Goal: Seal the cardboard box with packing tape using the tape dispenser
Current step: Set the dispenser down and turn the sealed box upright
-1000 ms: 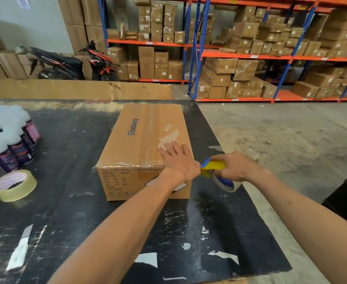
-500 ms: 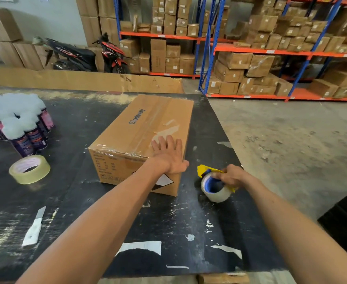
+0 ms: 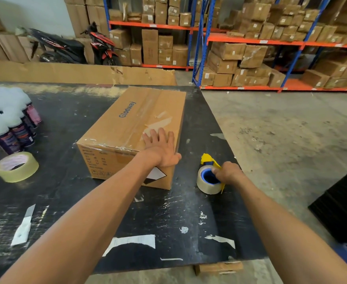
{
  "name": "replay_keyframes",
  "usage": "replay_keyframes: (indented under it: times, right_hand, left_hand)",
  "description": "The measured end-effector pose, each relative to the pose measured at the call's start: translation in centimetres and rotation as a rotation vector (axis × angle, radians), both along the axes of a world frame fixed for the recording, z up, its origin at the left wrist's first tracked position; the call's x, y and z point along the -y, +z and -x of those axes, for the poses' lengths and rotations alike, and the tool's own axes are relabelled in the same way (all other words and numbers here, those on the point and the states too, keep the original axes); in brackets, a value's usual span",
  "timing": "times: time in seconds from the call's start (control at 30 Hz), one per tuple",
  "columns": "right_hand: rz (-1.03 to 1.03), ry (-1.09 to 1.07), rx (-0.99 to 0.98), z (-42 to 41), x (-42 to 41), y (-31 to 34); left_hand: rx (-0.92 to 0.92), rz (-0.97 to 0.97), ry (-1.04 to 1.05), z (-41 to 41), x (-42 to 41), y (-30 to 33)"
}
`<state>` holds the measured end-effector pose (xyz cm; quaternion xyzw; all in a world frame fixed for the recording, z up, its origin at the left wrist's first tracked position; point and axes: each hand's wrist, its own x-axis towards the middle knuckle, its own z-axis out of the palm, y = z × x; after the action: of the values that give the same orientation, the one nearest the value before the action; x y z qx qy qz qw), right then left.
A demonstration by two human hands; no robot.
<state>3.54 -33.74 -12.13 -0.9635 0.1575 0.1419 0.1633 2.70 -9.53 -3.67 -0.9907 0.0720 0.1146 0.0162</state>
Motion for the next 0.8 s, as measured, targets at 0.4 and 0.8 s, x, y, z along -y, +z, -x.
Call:
replay_keyframes:
  times: [0.4,0.8]
  right_hand:
    - [0.172,0.859,0.371,-7.5,-12.4,7.9]
    - [0.163,0.914,0.539,-8.4,-15.0,8.9]
  left_hand:
    - [-0.172,-0.030,-0.102,0.6,-7.7,1.0]
    - [-0.154,-0.042,0.073,-0.1,-16.6,0.9]
